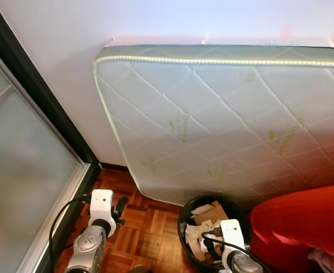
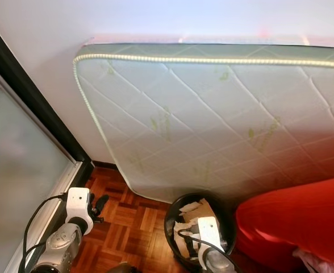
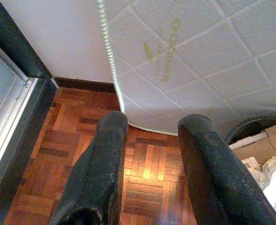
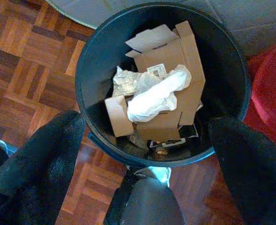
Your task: Clean up the room
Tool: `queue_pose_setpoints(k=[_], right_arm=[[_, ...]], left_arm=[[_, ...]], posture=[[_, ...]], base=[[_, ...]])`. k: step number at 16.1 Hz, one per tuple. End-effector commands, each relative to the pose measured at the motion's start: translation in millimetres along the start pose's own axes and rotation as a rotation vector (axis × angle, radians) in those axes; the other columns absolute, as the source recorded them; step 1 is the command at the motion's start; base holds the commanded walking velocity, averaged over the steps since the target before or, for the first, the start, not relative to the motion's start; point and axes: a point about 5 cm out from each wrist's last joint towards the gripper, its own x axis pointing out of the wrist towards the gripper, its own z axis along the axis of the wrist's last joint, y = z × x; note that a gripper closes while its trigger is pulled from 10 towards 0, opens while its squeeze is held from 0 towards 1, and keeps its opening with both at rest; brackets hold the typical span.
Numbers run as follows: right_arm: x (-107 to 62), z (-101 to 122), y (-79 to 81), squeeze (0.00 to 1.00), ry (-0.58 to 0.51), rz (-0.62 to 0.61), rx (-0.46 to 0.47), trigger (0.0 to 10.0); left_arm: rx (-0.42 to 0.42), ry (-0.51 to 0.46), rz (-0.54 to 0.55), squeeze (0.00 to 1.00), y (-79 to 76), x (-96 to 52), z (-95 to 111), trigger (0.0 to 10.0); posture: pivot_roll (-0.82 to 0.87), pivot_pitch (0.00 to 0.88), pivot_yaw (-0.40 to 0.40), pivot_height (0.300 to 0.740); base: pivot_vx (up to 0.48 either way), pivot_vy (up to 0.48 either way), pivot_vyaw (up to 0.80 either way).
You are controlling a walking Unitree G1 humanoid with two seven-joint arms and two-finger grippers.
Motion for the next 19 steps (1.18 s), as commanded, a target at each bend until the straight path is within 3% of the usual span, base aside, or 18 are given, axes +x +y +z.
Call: queue_pose_setpoints(k=[1,4,9,19], right_arm=[[0.4,0,6.2,0.00,0.003,0.002,0.020,10.0],[-0.7,-2,10.2,0.00,-0.016,0.002,0.016,10.0],[-4.7,-5,-17.4,0.00,-0.073,-0.014,0.016,10.0],[-3.2,2,-12.7,0.00,-0.087,0.001,0.003,10.0]], left_arm=[[0.004,0.027,0.011,0.00,4.4,-5.5,-9,10.0],[0.003,0.029,0.009,0.00,3.8,-5.3,-10,10.0],[0.004,0.029,0.013,0.00,4.0,-5.2,-10,10.0],[-0.001,0.028,0.018,0.00,2.7,-5.7,-12,10.0]], posture=[[0.03,0.112,0.067,0.704],[0.03,0.114,0.065,0.704],[0.04,0.113,0.061,0.704],[0.04,0.117,0.054,0.704]], base=[[0.000,0.000,0.00],[0.000,0.000,0.00],[-0.156,0.000,0.00],[-0.260,0.000,0.00]])
